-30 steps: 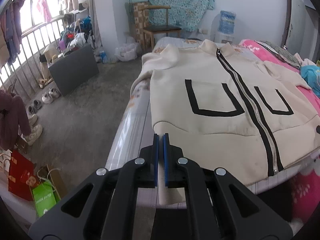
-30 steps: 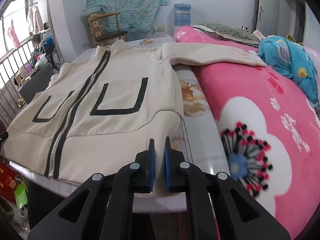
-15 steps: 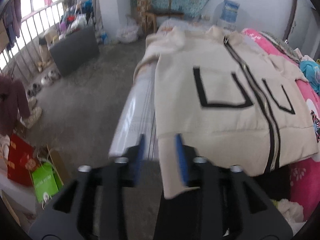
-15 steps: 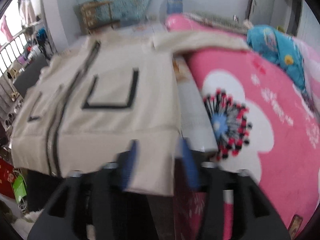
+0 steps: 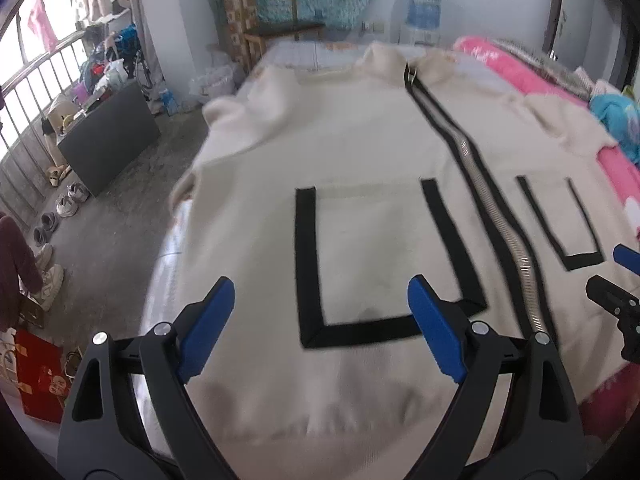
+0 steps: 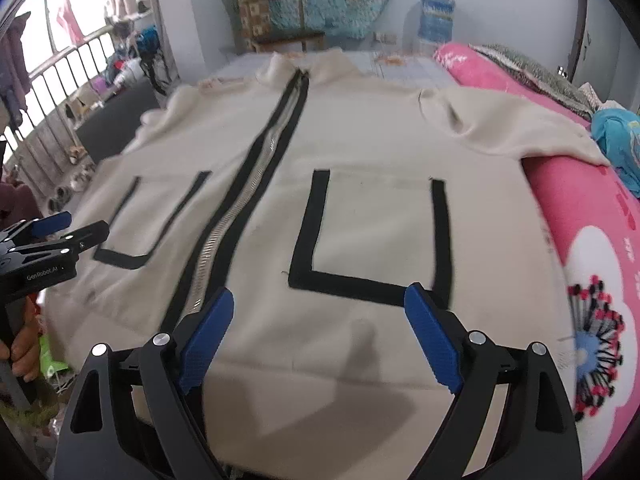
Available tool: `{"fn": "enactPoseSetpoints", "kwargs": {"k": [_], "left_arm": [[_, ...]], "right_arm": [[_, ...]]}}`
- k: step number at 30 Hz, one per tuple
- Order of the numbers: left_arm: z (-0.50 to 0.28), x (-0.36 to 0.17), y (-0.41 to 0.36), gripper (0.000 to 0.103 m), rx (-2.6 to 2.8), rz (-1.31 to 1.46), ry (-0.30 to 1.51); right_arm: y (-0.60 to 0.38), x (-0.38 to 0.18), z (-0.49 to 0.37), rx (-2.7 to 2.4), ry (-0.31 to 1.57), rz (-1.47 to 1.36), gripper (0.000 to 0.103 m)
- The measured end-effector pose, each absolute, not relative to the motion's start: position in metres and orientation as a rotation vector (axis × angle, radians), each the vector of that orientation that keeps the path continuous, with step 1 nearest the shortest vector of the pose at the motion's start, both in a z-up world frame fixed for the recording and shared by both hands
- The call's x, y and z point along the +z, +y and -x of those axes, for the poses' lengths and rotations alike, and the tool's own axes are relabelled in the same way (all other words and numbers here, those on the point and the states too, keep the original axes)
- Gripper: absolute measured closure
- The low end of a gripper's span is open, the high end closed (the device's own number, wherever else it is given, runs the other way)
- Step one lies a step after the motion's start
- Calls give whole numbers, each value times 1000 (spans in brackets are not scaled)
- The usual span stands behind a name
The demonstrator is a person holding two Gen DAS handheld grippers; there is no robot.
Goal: Fold large clothes
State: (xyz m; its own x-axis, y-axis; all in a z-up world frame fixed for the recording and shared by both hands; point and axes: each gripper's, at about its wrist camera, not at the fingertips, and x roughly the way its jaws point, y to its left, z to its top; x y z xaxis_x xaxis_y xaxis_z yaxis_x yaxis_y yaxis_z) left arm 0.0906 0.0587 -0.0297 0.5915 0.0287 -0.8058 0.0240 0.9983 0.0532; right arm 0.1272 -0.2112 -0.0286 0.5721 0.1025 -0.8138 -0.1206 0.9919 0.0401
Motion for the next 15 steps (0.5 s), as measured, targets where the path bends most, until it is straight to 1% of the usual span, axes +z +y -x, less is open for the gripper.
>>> {"fn": "enactPoseSetpoints", "kwargs": {"k": [3,4,5,9,11,15], "left_arm": [[-102,-46,58,18,17,-73,988],[-103,-51,58,17,18,-77,1002],[-101,-52,60,13,24,-75,991],[-100,-54,63,8,36,-86,977],[-99,-55,64,7,40,-80,977],[-98,-56,71,7,36,-26,985]], "right_arm": [[-209,-45,-139,127,997,9,17],[-209,-50,-141,129,1007,3,17],[-209,-54,-143,130,1020,0,16],[-204,-61,-144,129,1010,51,9],[-201,-62,-144,122,1005,81,6],[-205,-62,-144,122,1007,75,6]]}}
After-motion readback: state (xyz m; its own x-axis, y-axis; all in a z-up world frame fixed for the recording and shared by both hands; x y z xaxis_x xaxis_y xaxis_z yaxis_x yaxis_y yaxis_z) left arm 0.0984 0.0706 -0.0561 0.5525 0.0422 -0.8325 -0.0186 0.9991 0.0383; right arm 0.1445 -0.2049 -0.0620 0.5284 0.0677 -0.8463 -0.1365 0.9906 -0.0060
